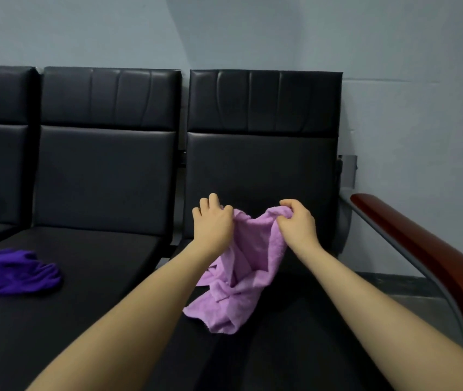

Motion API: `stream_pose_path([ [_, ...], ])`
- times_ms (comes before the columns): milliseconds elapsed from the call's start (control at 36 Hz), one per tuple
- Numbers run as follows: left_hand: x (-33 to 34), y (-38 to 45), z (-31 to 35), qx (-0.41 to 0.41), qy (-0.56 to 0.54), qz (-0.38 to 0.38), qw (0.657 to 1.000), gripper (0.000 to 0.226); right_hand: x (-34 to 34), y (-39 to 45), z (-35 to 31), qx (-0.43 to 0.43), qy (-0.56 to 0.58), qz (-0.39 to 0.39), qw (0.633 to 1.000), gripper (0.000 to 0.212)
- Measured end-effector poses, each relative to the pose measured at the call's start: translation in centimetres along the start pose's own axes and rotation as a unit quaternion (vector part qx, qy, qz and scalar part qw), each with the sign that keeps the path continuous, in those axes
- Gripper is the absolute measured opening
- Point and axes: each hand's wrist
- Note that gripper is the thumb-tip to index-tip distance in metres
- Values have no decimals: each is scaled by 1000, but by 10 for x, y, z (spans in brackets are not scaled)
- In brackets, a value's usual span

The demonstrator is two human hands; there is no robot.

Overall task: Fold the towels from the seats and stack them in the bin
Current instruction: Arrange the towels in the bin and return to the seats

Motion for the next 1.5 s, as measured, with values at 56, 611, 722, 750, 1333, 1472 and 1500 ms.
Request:
stream_pose_path([
  [56,-1,-2,-5,13,16,-27,999,20,-1,-1,0,10,5,-21,1000,45],
  [611,-22,-10,-26,-160,-257,16,953,34,14,-8,6,43,31,81,995,21],
  [722,-30,1,-25,-178,-347,76,918,34,6,-2,-5,68,83,123,987,16],
  [750,-33,5,-25,-184,-370,92,906,31,2,0,-9,64,97,135,984,14],
  [1333,-129,79,11,-207,-515,247,794,29,-86,50,-96,-19,170,308,936,21],
  [1472,-137,77,10,-207,-491,261,805,25,-99,51,-93,-25,150,312,938,34],
  [1500,-137,74,10,-199,-489,261,809,23,-100,50,-90,-25,146,312,939,34],
])
Point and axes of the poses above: each hand's wrist, its own y-axis towards the middle knuckle, its own x-axis out of the palm, z = x × y, and after that the axes turned 14 degrees about -y, right-handed
